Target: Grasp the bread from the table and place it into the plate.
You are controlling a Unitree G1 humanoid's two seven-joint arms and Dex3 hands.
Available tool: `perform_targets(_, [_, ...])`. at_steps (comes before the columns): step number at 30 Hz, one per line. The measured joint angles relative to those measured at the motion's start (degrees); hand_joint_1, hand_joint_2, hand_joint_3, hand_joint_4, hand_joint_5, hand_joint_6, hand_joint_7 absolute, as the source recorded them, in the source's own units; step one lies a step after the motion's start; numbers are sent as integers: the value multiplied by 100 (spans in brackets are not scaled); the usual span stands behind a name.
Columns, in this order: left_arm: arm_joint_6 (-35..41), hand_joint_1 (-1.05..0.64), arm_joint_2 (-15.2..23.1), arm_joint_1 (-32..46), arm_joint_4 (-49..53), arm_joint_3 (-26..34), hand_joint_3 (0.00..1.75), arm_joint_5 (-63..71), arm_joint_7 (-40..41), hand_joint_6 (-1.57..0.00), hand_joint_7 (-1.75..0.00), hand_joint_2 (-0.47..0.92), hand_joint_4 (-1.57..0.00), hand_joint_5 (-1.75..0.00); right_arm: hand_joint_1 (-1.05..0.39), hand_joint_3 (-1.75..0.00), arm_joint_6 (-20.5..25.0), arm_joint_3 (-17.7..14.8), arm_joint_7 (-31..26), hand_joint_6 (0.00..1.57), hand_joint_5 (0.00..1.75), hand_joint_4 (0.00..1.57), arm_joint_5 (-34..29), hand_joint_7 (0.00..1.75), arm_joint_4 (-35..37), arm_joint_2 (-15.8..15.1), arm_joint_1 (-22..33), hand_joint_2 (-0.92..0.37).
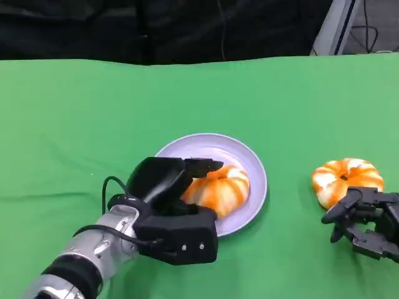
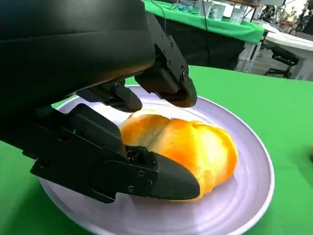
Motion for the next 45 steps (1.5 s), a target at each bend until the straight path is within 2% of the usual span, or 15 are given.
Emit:
perform_targets(3, [7, -94, 5, 0, -5, -6, 38, -1, 0, -59, 0, 92, -65, 0, 5, -64, 0, 0, 1, 96, 139, 86, 0, 89, 0, 0, 0, -82])
perform_targets(5, [12, -102, 11, 0, -15, -12, 42, 0, -1, -49, 0, 92, -56, 0, 6, -64, 3, -1, 10, 96, 140, 86, 7, 88, 0, 0, 0, -82])
perform_targets(8, [15, -104, 74, 1, -139, -21, 43, 1, -7, -45, 0, 92, -53, 0, 6, -63, 40, -8, 66, 96, 140, 87, 47, 88, 0, 1, 0, -83])
perform_targets(25, [126, -104, 173, 28, -470, -23, 41, 0, -203, -43, 0, 92, -51, 0, 6, -58, 70, -13, 79, 95, 139, 87, 47, 90, 0, 2, 0, -85])
perform_targets(32, [-285, -89, 374, 504, -913, 169, 40, -88, 97, -49, -2, 92, -62, -3, 6, -58, 37, -9, 53, 95, 139, 86, 25, 92, 3, 9, 10, -85])
perform_targets(35, [-575, -86, 475, 821, -1085, 352, 40, -195, 365, -50, -2, 92, -63, -3, 6, -59, 16, -7, 30, 95, 139, 86, 21, 93, 4, 8, 18, -85])
perform_targets(45, [-803, -81, 570, 1132, -1401, 621, 39, -209, 588, -55, -2, 92, -70, -4, 6, -60, 11, 2, 4, 94, 139, 86, 5, 96, 4, 9, 18, -85])
